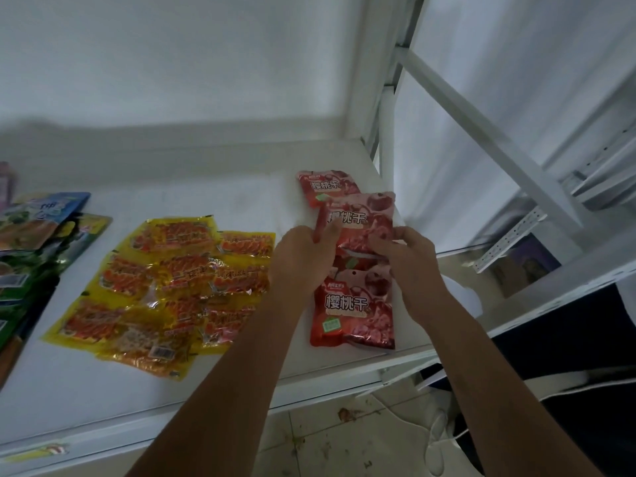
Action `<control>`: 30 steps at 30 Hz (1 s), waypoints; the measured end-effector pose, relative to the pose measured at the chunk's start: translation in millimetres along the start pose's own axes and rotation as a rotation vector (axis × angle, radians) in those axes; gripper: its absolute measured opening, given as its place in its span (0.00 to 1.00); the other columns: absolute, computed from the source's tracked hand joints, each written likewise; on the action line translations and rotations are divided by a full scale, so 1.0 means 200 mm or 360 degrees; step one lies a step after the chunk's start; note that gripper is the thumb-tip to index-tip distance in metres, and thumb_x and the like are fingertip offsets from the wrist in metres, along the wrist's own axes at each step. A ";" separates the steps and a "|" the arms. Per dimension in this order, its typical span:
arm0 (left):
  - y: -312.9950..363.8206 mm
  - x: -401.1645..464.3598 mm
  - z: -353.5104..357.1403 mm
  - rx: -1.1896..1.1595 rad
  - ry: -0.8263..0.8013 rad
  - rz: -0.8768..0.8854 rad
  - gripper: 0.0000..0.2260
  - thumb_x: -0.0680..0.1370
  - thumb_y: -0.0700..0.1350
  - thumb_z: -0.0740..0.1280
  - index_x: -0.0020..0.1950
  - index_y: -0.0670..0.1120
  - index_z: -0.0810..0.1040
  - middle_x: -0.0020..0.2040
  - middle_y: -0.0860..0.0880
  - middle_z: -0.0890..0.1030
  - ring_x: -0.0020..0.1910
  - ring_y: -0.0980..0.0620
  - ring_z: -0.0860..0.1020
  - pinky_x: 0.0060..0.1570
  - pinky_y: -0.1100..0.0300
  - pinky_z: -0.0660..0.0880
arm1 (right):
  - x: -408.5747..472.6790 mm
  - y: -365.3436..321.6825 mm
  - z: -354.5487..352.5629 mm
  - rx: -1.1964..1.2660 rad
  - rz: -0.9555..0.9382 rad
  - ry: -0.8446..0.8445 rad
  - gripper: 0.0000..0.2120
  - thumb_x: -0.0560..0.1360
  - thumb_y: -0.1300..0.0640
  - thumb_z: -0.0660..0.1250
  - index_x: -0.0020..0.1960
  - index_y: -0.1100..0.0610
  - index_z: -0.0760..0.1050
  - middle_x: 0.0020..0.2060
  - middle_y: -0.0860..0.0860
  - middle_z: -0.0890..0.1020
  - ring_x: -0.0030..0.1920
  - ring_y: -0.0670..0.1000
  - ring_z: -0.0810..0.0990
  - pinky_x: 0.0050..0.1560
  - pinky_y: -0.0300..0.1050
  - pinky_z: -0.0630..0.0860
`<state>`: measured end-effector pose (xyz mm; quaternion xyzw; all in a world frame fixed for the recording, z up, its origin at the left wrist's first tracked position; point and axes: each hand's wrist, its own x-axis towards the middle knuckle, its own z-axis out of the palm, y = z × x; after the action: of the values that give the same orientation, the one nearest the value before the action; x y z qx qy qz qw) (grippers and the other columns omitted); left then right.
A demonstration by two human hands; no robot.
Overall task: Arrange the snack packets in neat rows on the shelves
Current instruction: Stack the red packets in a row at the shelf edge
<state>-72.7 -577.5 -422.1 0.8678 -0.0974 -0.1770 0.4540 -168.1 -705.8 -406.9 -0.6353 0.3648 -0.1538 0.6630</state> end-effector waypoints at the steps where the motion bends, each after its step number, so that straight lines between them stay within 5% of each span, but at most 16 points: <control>1: 0.01 -0.01 0.00 -0.0169 -0.0027 0.0012 0.27 0.80 0.67 0.64 0.46 0.43 0.82 0.38 0.47 0.85 0.37 0.47 0.84 0.38 0.55 0.80 | -0.02 0.01 0.00 0.0032 -0.0011 -0.0062 0.06 0.78 0.64 0.71 0.54 0.61 0.80 0.43 0.54 0.87 0.39 0.51 0.88 0.35 0.42 0.80; 5: 0.04 -0.06 -0.04 -0.0553 -0.0034 0.0038 0.07 0.78 0.52 0.76 0.43 0.51 0.85 0.42 0.54 0.88 0.43 0.55 0.85 0.47 0.58 0.81 | -0.06 0.04 0.02 0.0086 -0.0119 -0.0238 0.08 0.80 0.62 0.69 0.58 0.61 0.82 0.44 0.53 0.88 0.39 0.46 0.87 0.37 0.37 0.80; 8: 0.04 -0.08 -0.06 -0.0649 -0.0061 -0.0054 0.06 0.76 0.50 0.78 0.42 0.50 0.85 0.43 0.51 0.88 0.44 0.53 0.86 0.49 0.54 0.82 | -0.05 0.06 0.04 0.0011 -0.0244 -0.0173 0.05 0.79 0.56 0.73 0.53 0.56 0.85 0.47 0.52 0.89 0.49 0.54 0.89 0.54 0.57 0.85; 11: 0.03 -0.10 -0.08 -0.0652 -0.0043 -0.0090 0.13 0.75 0.54 0.78 0.46 0.44 0.87 0.43 0.48 0.88 0.45 0.47 0.87 0.53 0.46 0.84 | -0.04 0.09 0.05 -0.0087 -0.0287 -0.0103 0.06 0.80 0.53 0.73 0.50 0.55 0.85 0.45 0.54 0.89 0.48 0.57 0.89 0.55 0.64 0.84; 18: -0.01 -0.14 -0.06 -0.0446 0.0000 0.0106 0.10 0.85 0.50 0.65 0.53 0.47 0.83 0.46 0.49 0.87 0.45 0.48 0.86 0.53 0.43 0.83 | -0.04 0.14 0.09 -0.0203 -0.0348 -0.0094 0.11 0.76 0.50 0.74 0.54 0.56 0.85 0.47 0.52 0.89 0.49 0.55 0.88 0.55 0.62 0.84; 22: -0.04 -0.14 -0.06 -0.0534 0.0026 0.0018 0.08 0.83 0.49 0.69 0.51 0.45 0.84 0.45 0.49 0.87 0.46 0.48 0.86 0.52 0.42 0.84 | -0.04 0.14 0.10 -0.0312 -0.0343 -0.0112 0.19 0.70 0.42 0.74 0.53 0.54 0.86 0.45 0.50 0.89 0.47 0.54 0.88 0.53 0.61 0.85; 25: -0.08 -0.13 -0.07 -0.0479 0.0101 -0.0001 0.16 0.81 0.55 0.71 0.44 0.42 0.84 0.39 0.45 0.86 0.39 0.46 0.86 0.45 0.45 0.85 | -0.03 0.13 0.09 -0.0571 -0.0382 -0.0069 0.20 0.73 0.37 0.74 0.45 0.56 0.85 0.38 0.50 0.87 0.41 0.52 0.87 0.48 0.54 0.85; 27: -0.09 -0.13 -0.08 -0.0343 0.0103 -0.0019 0.17 0.81 0.56 0.70 0.40 0.45 0.81 0.34 0.49 0.84 0.34 0.50 0.84 0.38 0.51 0.83 | -0.03 0.11 0.07 -0.0936 -0.0463 -0.0026 0.22 0.78 0.37 0.68 0.42 0.56 0.82 0.34 0.48 0.84 0.36 0.49 0.84 0.41 0.43 0.80; 30: -0.08 -0.11 -0.08 -0.0104 -0.0011 0.0016 0.11 0.81 0.56 0.69 0.47 0.50 0.82 0.40 0.53 0.86 0.38 0.53 0.85 0.42 0.52 0.84 | -0.02 0.09 0.02 -0.1374 -0.0496 0.0154 0.29 0.83 0.32 0.53 0.42 0.52 0.80 0.36 0.51 0.82 0.39 0.55 0.83 0.44 0.49 0.81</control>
<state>-87.3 -548.4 -422.5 0.8514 -0.0976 -0.1809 0.4826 -172.5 -698.0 -424.4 -0.8926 0.3262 -0.1151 0.2890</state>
